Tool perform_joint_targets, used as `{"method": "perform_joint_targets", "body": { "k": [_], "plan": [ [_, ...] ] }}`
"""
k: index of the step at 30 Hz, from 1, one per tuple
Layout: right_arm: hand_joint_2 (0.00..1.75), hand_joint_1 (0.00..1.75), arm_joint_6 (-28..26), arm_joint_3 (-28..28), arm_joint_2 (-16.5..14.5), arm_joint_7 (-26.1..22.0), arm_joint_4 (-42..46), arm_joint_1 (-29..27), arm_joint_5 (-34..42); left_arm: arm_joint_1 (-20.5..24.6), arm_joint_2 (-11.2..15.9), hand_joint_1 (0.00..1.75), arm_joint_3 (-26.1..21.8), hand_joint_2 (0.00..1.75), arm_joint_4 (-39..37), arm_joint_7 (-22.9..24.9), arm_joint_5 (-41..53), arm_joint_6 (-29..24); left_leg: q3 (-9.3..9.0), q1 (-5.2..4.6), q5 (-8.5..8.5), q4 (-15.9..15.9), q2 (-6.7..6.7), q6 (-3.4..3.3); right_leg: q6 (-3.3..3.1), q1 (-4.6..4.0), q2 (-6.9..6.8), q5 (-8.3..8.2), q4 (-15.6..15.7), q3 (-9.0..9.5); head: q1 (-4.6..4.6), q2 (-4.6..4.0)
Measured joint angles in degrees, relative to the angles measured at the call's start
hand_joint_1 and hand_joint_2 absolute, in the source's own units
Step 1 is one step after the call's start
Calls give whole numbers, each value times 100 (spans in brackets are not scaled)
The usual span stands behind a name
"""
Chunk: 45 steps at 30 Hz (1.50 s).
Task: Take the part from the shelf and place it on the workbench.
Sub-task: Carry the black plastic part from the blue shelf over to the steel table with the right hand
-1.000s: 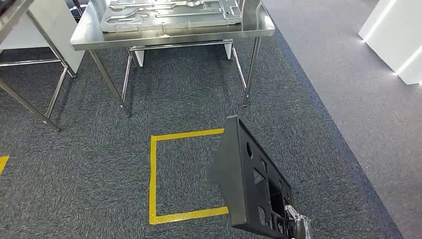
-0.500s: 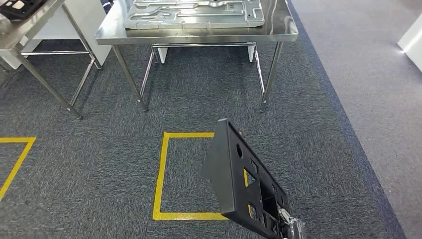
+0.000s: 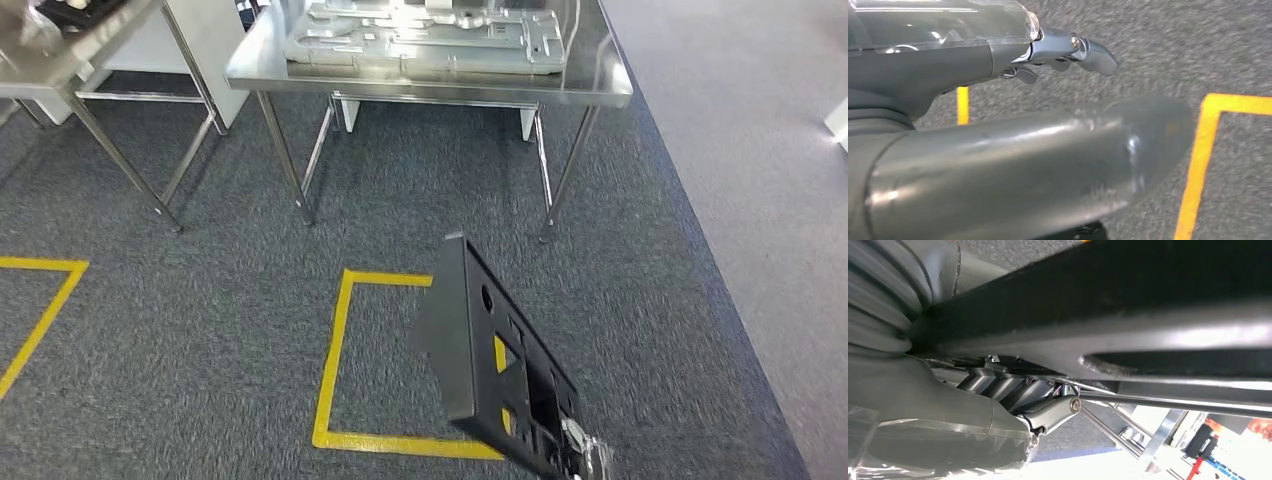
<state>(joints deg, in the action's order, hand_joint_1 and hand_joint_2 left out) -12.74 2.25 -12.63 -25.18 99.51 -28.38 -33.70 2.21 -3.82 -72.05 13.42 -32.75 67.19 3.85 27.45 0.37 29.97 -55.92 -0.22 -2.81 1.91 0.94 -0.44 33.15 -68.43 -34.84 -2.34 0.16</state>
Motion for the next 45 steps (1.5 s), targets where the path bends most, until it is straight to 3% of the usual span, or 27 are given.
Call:
{"method": "perform_joint_targets", "body": {
  "k": [2,3,4,6,8,11,12,14,16,18,19,20,23,24,26,27,29,31,34,35,36,38,39,40,41,43,45],
  "plan": [
    [175,175,-29,-15,9,0,8,-15,-5,6,-6,0,-2,0,0,1,2,4,-92,6,78,-3,-19,17,57,22,27,172,-464,-416,-2,-1],
    [175,175,-36,-23,11,-1,15,-22,-10,0,-9,0,-3,0,0,1,3,5,-158,16,128,-4,-33,41,86,38,30,137,-451,-506,3,-1],
    [175,175,-41,-30,14,-3,25,-27,-19,-9,-15,0,-4,0,0,1,4,6,-239,33,186,-7,-46,72,111,58,29,25,-250,-495,2,-1],
    [175,175,-50,-42,17,-7,40,-31,-30,-21,-25,0,-11,0,0,1,6,8,-429,65,337,-17,-64,153,136,86,16,-434,388,-330,-1,-1],
    [175,175,-61,-51,22,-12,55,-34,-40,-5,-30,0,-22,0,0,1,7,8,-587,72,483,9,-74,256,40,57,-9,-689,715,-200,0,-1],
    [175,175,-89,-62,25,-30,111,-39,-58,59,-35,0,-31,0,0,2,11,9,-631,69,382,-233,-70,388,-172,28,-9,-542,775,-3,9,-1],
    [175,175,-98,-63,25,-39,126,-33,-63,82,-41,0,-32,0,0,1,12,10,-471,73,225,-590,-58,412,-219,36,-13,-479,824,105,18,-1],
    [175,175,-106,-63,24,-55,143,-25,-70,105,-51,0,-39,0,0,-1,14,12,136,79,55,-1479,-27,447,-280,47,-26,-347,943,367,48,0],
    [175,175,-109,-67,23,-61,144,-26,-74,79,-53,0,-48,0,0,3,14,10,720,79,364,-1961,-17,461,-303,43,-21,-198,1071,666,68,0],
    [175,175,-110,-69,23,-61,144,-27,-80,40,-54,0,-54,0,0,7,15,10,1078,79,876,-1900,-15,442,-298,41,-1,-45,1200,990,74,-1],
    [175,175,-110,-70,23,-61,144,-26,-83,23,-55,0,-56,0,0,8,15,10,1177,79,973,-1706,-13,423,-289,42,7,35,1263,1159,77,-1],
    [175,175,-110,-70,23,-61,144,-26,-86,8,-57,0,-58,0,0,9,15,10,1232,79,853,-1420,-6,402,-276,43,9,118,1321,1328,80,-1],
    [175,175,-114,-74,23,-61,143,-29,-100,-43,-60,0,-79,0,0,15,15,10,1217,43,-494,-602,80,338,-202,37,31,393,1459,1758,88,-1],
    [175,175,-116,-78,23,-60,146,-33,-108,-55,-63,0,-86,0,0,17,16,11,1169,22,-739,-521,102,308,-164,35,40,470,1504,1896,92,-1],
    [175,175,-127,-86,22,-60,172,-41,-129,-33,-72,0,-91,0,0,22,18,11,1010,-8,-591,-539,45,237,-58,28,53,375,1276,2005,100,0],
    [175,175,-131,-86,22,-59,202,-30,-145,10,-78,0,-91,0,0,20,18,12,916,-10,-485,-525,2,191,-19,33,49,234,960,1928,99,0],
    [175,175,-139,-83,23,-60,263,36,-173,113,-86,0,-91,0,0,15,19,11,715,-9,-297,-495,-62,105,6,33,49,89,141,1480,78,0],
    [175,175,-147,-83,23,-61,290,70,-192,136,-91,0,-91,0,0,14,21,13,523,-17,-151,-481,-90,34,-6,4,49,404,-431,908,61,0],
    [175,175,-178,-95,23,-45,297,-16,-211,49,-93,0,-96,0,0,16,22,14,212,-48,84,-475,-99,1,-46,-47,49,1158,-541,233,61,-1],
    [175,175,-191,-101,23,-39,298,-43,-221,26,-96,0,-98,0,0,15,22,14,101,-61,168,-475,-97,2,-73,-68,50,1205,-386,95,60,-1],
    [175,175,-202,-104,23,-37,299,-59,-233,11,-102,0,-99,0,0,15,23,14,-4,-71,256,-471,-91,2,-124,-97,50,1008,-159,-9,59,-1],
    [175,175,-219,-106,23,-32,300,-86,-261,7,-133,0,-99,0,-2,15,26,18,-194,-88,432,-467,-93,20,-235,-164,70,72,283,-113,71,-1],
    [175,175,-226,-106,22,-26,305,-97,-276,21,-146,0,-99,0,-3,16,28,19,-274,-90,515,-442,-98,46,-271,-188,78,-280,420,-106,74,-1],
    [175,175,-235,-103,18,-17,327,-103,-289,48,-157,0,-99,0,-4,17,31,21,-358,-93,555,-443,-105,79,-287,-200,94,-457,504,-65,77,0],
    [175,175,-244,-97,12,-11,358,-95,-303,92,-157,0,-98,0,-3,16,32,21,-393,-96,524,-483,-112,118,-297,-201,100,-382,557,7,75,1],
    [175,175,-291,-80,-7,-6,424,-46,-340,195,-148,0,-98,0,5,13,35,27,-205,-102,197,-958,-94,186,-340,-152,90,-300,753,259,79,1],
    [175,175,-400,-73,-32,-4,444,-9,-387,228,-149,0,-98,0,12,10,50,44,326,-90,-110,-1704,-71,243,-363,-87,68,-218,1005,618,115,1]
  ]
}}
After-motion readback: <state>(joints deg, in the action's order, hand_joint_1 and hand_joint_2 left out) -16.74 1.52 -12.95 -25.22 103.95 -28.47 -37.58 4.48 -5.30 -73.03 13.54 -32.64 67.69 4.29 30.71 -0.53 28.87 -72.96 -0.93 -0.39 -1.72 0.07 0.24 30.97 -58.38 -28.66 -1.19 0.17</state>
